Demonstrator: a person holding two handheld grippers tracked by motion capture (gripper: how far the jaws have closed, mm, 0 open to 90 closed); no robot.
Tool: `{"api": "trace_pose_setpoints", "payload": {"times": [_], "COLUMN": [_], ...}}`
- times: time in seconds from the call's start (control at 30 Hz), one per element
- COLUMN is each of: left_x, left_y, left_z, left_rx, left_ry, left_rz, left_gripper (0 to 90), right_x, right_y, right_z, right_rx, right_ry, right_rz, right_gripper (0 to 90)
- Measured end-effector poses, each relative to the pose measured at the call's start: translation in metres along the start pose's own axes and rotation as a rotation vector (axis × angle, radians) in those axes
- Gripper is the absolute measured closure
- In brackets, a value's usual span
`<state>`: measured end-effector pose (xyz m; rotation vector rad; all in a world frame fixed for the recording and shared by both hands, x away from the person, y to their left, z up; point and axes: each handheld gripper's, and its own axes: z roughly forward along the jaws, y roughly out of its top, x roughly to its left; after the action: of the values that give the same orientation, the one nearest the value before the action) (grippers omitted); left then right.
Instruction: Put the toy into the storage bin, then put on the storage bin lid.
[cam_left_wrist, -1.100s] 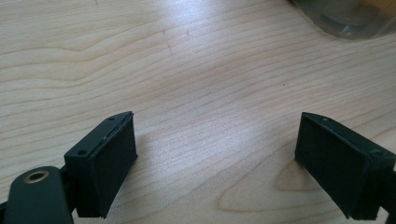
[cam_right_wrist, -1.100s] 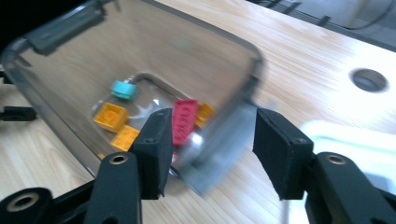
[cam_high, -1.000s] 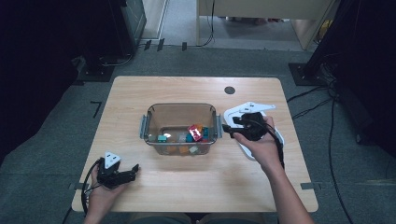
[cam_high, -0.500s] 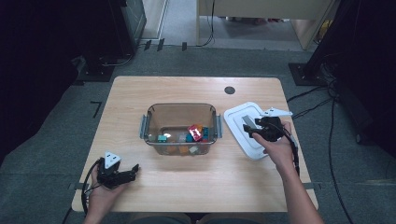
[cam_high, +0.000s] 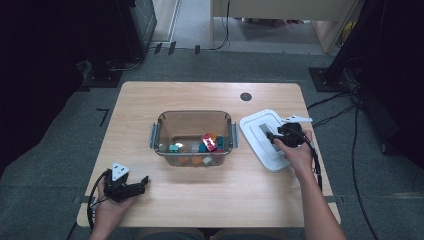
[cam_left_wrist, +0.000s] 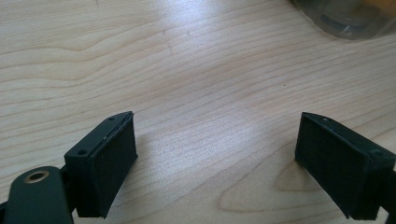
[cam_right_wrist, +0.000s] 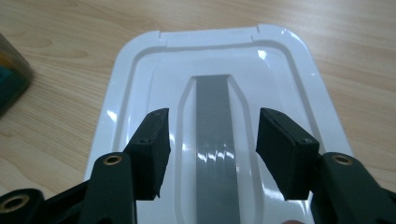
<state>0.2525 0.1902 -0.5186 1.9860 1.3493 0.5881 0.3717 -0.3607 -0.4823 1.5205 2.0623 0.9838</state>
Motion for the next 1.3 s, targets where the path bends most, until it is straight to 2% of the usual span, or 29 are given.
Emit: {"api": "trace_pose_setpoints", "payload": {"times": [0.2, 0.27, 0.53, 0.57, 0.6, 0.63, 0.77, 0.93, 1.13, 1.3], "left_x": [0.0, 0.0, 0.0, 0.0, 0.0, 0.0, 0.0, 0.0, 0.0, 0.0], "left_y": [0.0, 0.0, 0.0, 0.0, 0.0, 0.0, 0.0, 0.0, 0.0, 0.0], "left_z": [0.0, 0.0, 0.0, 0.0, 0.0, 0.0, 0.0, 0.0, 0.0, 0.0], "left_rx": [0.001, 0.0, 0.0, 0.0, 0.0, 0.0, 0.0, 0.0, 0.0, 0.001], "left_ry": [0.0, 0.0, 0.0, 0.0, 0.0, 0.0, 0.0, 0.0, 0.0, 0.0], "left_rz": [0.001, 0.0, 0.0, 0.0, 0.0, 0.0, 0.0, 0.0, 0.0, 0.0], "left_gripper": [12.6, 12.6, 12.6, 12.6, 12.6, 12.6, 12.6, 12.6, 12.6, 12.6], "right_x": [-0.006, -0.007, -0.004, -0.003, -0.003, -0.002, 0.0, 0.009, 0.021, 0.028], "right_y": [-0.007, -0.008, -0.01, -0.01, -0.01, -0.011, -0.016, -0.023, -0.039, -0.046], "right_z": [0.018, 0.021, 0.022, 0.022, 0.022, 0.022, 0.019, 0.007, -0.012, -0.015], "right_rx": [0.055, 0.045, 0.041, 0.039, 0.037, 0.032, 0.01, 0.043, 0.078, 0.057], "right_ry": [0.001, 0.016, -0.034, -0.039, -0.039, -0.039, -0.043, -0.05, -0.003, -0.023], "right_rz": [0.005, 0.006, -0.041, -0.046, -0.049, -0.054, -0.036, -0.047, -0.058, -0.067], "right_gripper": [48.3, 49.5, 56.6, 58.7, 64.5, 67.2, 67.9, 67.9, 67.8, 65.4]}}
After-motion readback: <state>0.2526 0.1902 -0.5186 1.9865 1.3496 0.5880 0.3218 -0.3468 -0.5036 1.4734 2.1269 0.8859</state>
